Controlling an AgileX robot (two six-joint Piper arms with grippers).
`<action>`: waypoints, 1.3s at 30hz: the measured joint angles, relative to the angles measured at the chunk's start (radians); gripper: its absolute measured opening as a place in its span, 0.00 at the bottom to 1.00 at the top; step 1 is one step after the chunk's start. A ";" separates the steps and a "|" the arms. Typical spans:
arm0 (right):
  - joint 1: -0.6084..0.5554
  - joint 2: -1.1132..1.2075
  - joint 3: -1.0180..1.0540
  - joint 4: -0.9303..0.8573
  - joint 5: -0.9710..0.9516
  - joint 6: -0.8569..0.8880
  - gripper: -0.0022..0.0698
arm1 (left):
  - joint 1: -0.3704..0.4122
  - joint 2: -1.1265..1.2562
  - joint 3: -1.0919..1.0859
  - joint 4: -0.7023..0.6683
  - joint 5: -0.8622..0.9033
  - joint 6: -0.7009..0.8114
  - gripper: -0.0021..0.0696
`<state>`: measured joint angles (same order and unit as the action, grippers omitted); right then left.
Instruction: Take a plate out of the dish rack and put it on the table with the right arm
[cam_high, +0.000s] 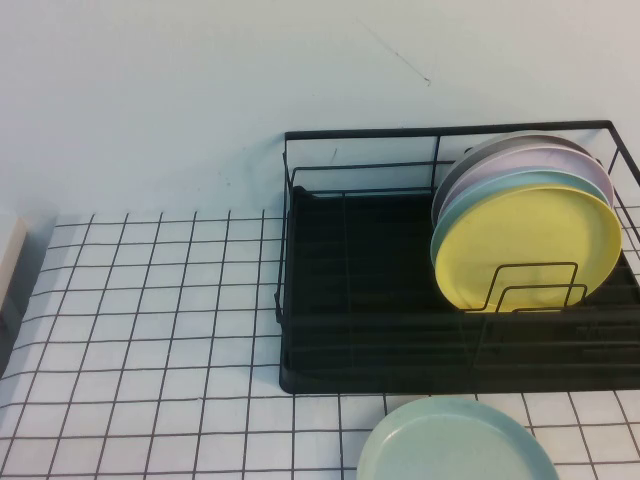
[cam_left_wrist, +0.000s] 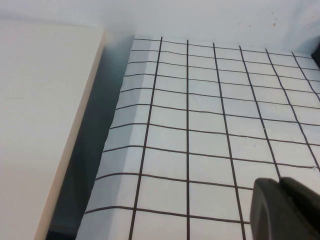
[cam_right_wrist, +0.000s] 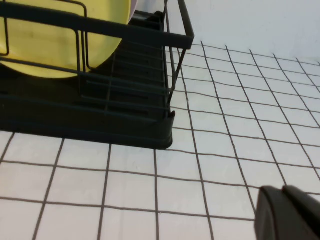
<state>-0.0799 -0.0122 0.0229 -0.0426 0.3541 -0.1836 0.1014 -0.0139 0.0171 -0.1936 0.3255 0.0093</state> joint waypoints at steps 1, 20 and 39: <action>0.000 0.000 0.000 0.000 0.000 0.000 0.03 | 0.000 0.000 0.000 0.000 0.000 0.000 0.02; 0.000 0.000 0.000 0.000 0.000 0.000 0.03 | 0.000 0.000 0.000 0.000 0.000 0.000 0.02; 0.000 0.000 0.000 0.021 0.000 -0.006 0.03 | 0.000 0.000 0.000 0.000 0.000 0.000 0.02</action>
<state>-0.0799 -0.0122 0.0229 -0.0221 0.3541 -0.1899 0.1014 -0.0139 0.0171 -0.1936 0.3255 0.0093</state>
